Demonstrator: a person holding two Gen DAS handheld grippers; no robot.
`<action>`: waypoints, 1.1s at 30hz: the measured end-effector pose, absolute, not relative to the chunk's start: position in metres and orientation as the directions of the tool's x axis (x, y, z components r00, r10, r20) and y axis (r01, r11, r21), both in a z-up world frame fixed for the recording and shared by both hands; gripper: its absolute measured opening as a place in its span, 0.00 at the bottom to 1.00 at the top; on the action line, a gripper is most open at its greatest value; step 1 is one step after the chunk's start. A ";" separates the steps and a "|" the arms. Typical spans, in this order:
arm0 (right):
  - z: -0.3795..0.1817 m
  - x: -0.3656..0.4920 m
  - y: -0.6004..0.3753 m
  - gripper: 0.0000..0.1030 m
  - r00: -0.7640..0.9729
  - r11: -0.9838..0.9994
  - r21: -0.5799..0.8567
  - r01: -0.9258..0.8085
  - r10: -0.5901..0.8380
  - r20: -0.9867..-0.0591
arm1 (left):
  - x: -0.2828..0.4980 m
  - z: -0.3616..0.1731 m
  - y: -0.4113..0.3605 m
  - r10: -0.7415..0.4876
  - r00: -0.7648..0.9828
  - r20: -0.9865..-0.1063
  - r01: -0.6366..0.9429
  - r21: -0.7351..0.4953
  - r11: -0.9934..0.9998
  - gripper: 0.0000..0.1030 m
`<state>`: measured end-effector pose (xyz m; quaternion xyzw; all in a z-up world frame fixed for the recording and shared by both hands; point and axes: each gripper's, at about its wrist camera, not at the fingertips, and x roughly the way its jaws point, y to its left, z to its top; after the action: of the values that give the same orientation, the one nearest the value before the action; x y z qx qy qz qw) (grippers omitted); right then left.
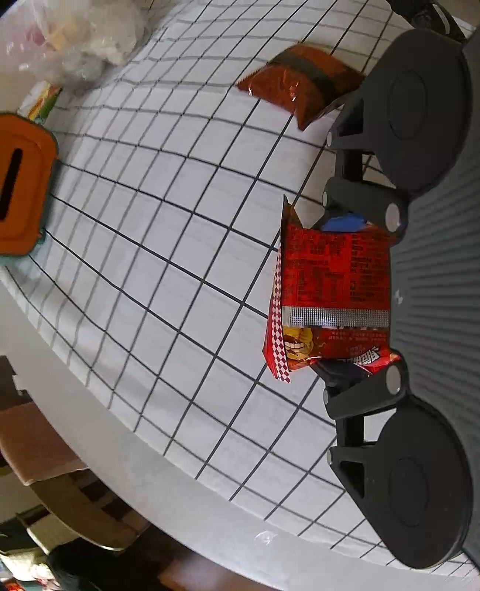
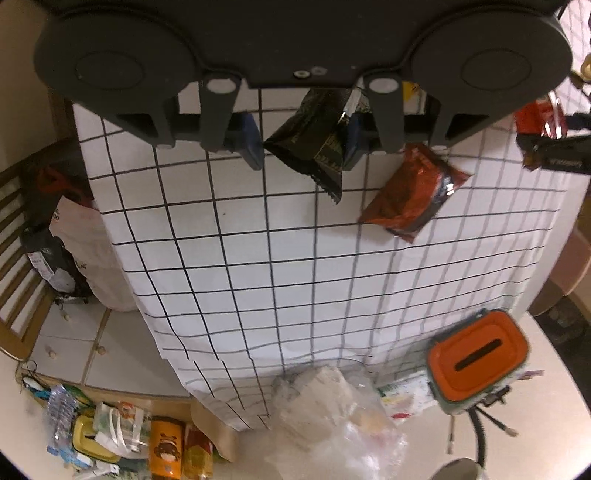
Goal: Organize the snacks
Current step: 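Carry both bags over the white box and open both tools to drop them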
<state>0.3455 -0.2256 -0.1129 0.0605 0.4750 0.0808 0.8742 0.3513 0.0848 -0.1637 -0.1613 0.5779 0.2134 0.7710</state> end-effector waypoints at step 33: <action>-0.023 0.182 -0.224 0.43 0.502 0.931 0.222 -0.288 0.345 -0.793 | 0.198 -0.037 0.031 -0.002 0.363 -0.932 -0.126 -0.051 0.991 0.62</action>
<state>0.1816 -0.2238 -0.0226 0.0304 0.4642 0.1826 0.8662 0.1980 0.0307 -0.0374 -0.0567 0.5632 0.0378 0.8235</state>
